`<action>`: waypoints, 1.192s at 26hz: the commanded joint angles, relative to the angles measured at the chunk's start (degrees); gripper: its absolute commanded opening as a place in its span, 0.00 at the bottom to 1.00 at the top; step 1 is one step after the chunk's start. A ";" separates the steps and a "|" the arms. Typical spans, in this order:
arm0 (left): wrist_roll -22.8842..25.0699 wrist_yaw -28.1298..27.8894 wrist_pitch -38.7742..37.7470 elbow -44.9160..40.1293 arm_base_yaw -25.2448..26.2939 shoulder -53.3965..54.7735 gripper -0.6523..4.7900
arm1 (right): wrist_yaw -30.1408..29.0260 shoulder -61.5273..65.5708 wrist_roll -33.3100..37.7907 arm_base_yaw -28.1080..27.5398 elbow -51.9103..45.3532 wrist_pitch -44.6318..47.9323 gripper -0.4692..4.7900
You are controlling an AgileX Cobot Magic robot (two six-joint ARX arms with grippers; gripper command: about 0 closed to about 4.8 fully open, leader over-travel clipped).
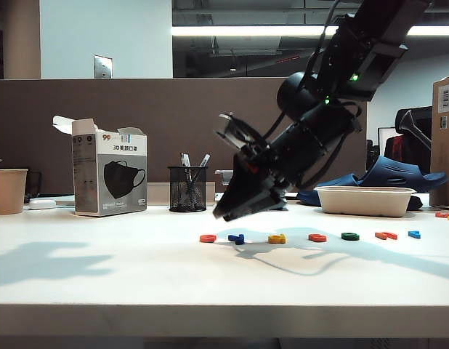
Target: Select the appropriate letters from the row of letter magnets placed on the table to arrange into the word "yes".
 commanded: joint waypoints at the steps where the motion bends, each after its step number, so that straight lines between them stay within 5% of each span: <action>1: 0.20 -0.11 0.81 0.15 -0.09 -0.22 0.11 | 0.59 0.55 -0.46 0.15 0.20 -0.44 0.37; 31: 0.20 -0.13 0.76 0.15 -0.09 -0.22 0.11 | 9.90 2.51 -1.73 0.15 0.22 -3.04 0.36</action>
